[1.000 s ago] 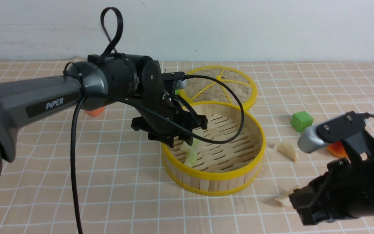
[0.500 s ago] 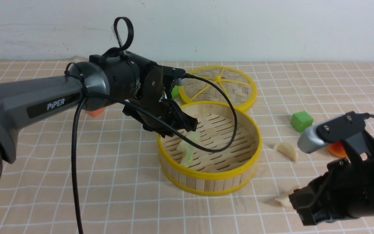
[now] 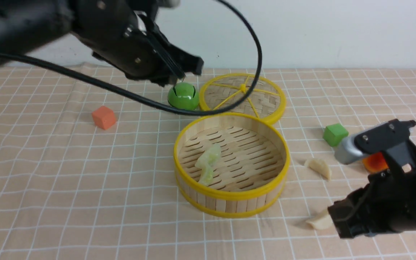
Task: Put the dumplings into the steamer on the table with the brown tablecloth.
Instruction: 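Reach for and grasp a dumpling lying on the table beside the steamer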
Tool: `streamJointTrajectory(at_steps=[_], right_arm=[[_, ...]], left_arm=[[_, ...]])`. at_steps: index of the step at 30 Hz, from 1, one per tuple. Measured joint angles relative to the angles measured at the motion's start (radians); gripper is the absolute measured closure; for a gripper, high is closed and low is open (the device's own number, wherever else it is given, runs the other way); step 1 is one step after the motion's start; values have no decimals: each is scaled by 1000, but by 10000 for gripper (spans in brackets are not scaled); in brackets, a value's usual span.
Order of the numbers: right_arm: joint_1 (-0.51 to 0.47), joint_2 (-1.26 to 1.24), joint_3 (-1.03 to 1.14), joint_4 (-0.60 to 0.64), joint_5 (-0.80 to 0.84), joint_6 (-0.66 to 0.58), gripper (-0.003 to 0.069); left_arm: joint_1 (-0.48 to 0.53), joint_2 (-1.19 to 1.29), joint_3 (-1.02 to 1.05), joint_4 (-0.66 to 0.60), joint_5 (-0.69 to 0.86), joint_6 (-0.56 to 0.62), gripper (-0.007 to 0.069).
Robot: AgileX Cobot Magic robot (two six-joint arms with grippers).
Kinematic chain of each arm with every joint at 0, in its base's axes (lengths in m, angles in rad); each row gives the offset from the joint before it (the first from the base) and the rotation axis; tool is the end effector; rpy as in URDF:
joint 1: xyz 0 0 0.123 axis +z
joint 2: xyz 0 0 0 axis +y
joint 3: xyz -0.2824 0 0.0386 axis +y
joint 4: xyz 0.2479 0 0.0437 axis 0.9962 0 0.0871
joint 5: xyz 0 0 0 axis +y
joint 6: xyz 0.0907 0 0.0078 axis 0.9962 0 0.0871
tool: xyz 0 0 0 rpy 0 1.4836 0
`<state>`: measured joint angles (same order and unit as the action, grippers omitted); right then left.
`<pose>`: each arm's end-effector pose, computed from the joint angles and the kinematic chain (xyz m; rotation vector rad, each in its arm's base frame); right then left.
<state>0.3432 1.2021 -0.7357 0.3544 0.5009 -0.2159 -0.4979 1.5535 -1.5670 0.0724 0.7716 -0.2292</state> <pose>0.2154 0.0931 0.2602 -0.3758 2.4197 0.4011 0.3116 -0.1642 0.3965 0.3331 2.2328 -0.3080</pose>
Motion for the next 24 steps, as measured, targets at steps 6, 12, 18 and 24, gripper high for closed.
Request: streamJointTrajectory(at_steps=[6,12,18,24], right_arm=[[-158,130,-87,-6,-64,164,461],[-179,349,-256,-9,-73,86,332],[-180,573,-418,-25,-72,-90,224],[-180,756,-515,-41,-97,-213,226]], left_arm=[[0,-367,233,28,-88,102,596],[0,-725,533,181,-171,118,638],[0,-1041,832,213,-87,107,638],[0,-1133,1023,213,-45,104,638]])
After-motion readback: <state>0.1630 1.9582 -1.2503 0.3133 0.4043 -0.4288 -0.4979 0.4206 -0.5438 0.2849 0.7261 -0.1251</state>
